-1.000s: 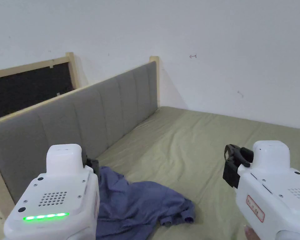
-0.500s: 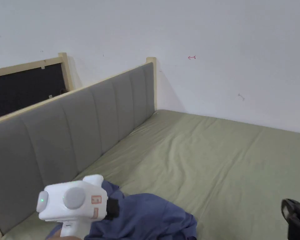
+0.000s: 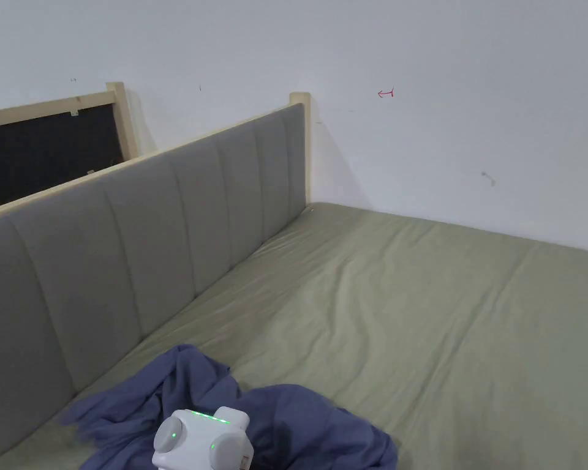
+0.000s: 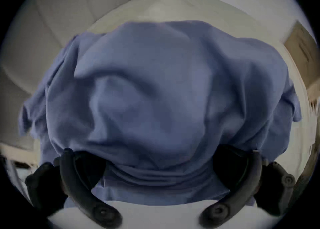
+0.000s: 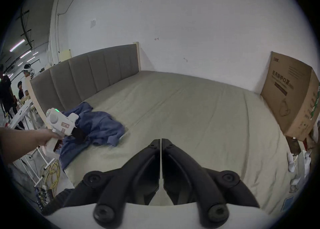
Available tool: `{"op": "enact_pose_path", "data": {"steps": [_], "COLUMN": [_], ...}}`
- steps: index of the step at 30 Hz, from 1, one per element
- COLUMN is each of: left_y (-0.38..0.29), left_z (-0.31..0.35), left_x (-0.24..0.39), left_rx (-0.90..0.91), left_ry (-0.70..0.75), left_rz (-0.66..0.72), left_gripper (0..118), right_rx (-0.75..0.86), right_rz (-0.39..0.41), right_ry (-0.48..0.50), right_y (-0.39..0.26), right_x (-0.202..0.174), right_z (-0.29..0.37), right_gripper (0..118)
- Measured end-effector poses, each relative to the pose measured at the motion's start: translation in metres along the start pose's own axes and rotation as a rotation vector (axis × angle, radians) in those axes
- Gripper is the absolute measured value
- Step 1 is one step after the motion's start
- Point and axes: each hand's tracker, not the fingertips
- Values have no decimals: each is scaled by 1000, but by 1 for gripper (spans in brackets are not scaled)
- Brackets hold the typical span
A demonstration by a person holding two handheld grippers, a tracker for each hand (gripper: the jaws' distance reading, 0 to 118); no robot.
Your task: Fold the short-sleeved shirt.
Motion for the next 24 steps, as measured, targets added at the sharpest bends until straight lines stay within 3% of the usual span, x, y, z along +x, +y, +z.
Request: {"op": "enact_pose_path", "data": {"steps": [3,6,7,8,9,10,12,16,24], "left_y": [-6,-18,-22,-24,-26,-28,-31,-30,-11], "left_z": [7,28,37,47,55,65,83,143,297], "left_x": [-10,-13,-14,-11,-13,-17,-22,-27,5], "left_rx": [21,142,185,212,215,235,262,381,681], "left_ry": [-50,-60,-57,-47,-64,-76,-124,-23,-103], "left_rz": [29,46,60,82,110,134,162,91,4], "left_gripper": [115,86,86,59,13,2,2,2,2], "right_rx": [-7,-11,-12,-12,-11,-9,-1,33,147], "right_rz": [-10,-17,-15,-11,-7,-5,-4,-33,-71], "right_ry": [20,41,45,47,48,50,54,58,0], "right_y": [0,0,0,1,1,2,4,7,12], "right_x": [-4,-7,-8,-9,-9,-9,-8,-1,25], "right_z": [-3,-2,-1,1,3,6,13,33,89], "right_gripper": [2,2,2,2,2,2,2,2,2]}}
